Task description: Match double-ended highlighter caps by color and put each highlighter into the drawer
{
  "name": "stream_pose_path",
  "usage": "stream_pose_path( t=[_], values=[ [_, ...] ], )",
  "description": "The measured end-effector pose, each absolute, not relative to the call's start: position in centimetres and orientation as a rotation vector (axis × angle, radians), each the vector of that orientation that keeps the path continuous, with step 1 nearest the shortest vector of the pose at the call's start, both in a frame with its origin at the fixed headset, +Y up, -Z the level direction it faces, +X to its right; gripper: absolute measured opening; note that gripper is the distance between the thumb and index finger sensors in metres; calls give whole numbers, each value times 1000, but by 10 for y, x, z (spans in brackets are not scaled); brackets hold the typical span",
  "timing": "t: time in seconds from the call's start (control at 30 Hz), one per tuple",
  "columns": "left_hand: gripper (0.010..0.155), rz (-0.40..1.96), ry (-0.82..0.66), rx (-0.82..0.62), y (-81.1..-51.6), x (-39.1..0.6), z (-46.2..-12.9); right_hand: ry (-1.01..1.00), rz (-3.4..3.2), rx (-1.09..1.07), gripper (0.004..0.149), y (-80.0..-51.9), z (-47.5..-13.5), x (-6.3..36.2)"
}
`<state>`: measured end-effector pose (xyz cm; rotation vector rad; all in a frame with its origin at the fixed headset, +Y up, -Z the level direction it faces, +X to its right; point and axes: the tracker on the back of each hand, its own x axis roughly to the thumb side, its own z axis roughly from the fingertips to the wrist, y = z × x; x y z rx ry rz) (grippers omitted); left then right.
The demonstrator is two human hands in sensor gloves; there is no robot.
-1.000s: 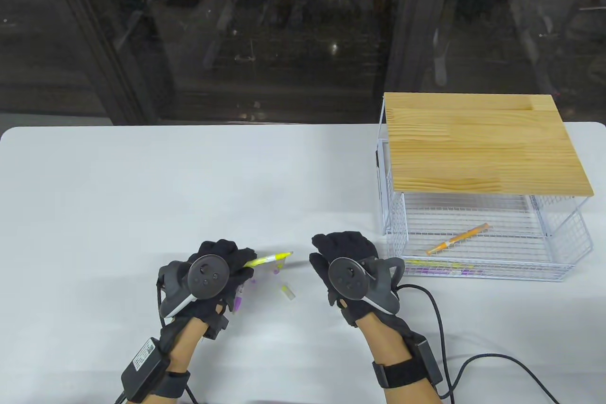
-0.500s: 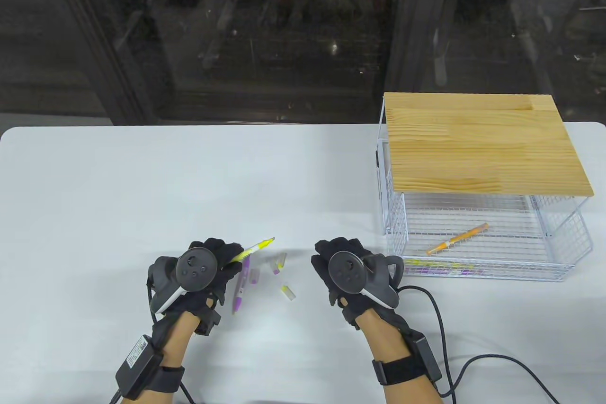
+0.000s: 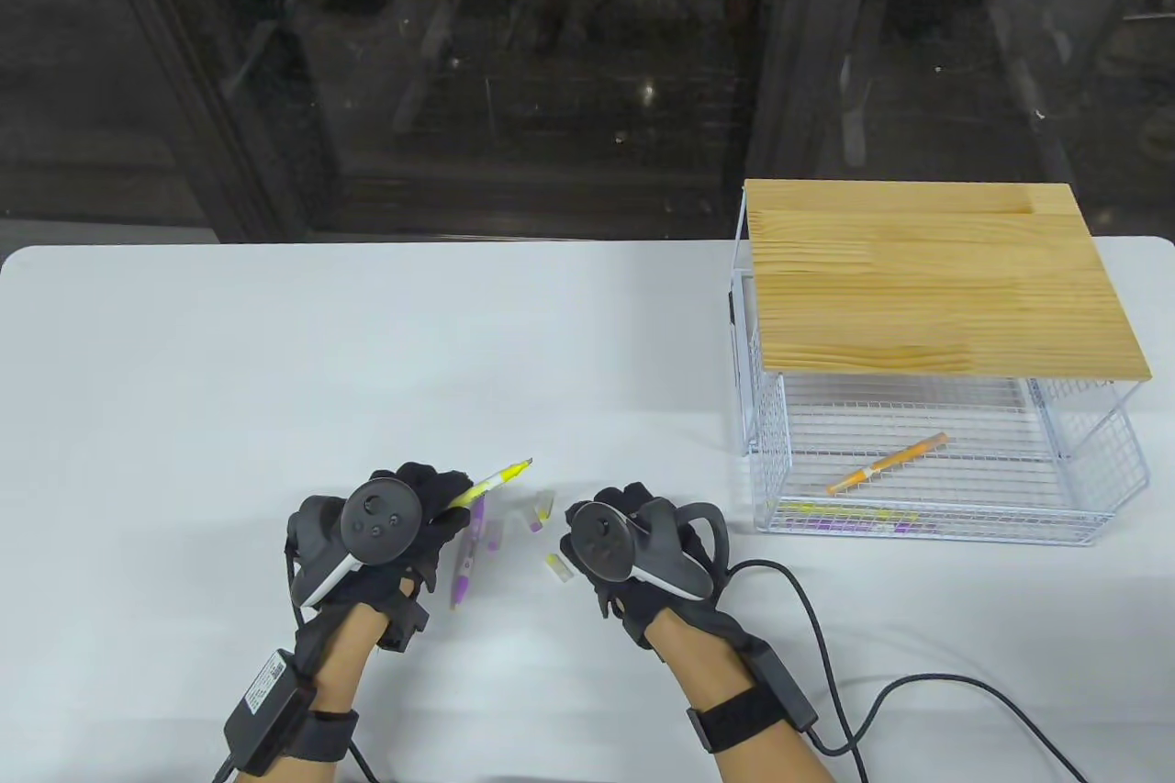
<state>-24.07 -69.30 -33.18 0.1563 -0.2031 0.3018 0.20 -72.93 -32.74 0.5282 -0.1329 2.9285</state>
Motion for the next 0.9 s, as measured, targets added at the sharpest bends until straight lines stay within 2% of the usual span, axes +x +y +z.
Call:
stream_pose_path(
  t=[0.33,0.73,0.9],
  values=[
    [49,291,-186,134,-693,-241,-332,-84,3053,562,46,-744,-327,-26],
    [49,280,-173,124,-693,-241,-333,-90,3141,648,42,-752,-324,-39],
    [49,280,-173,120,-693,-242,-333,-18,3133,678,42,-753,-324,-41]
  ],
)
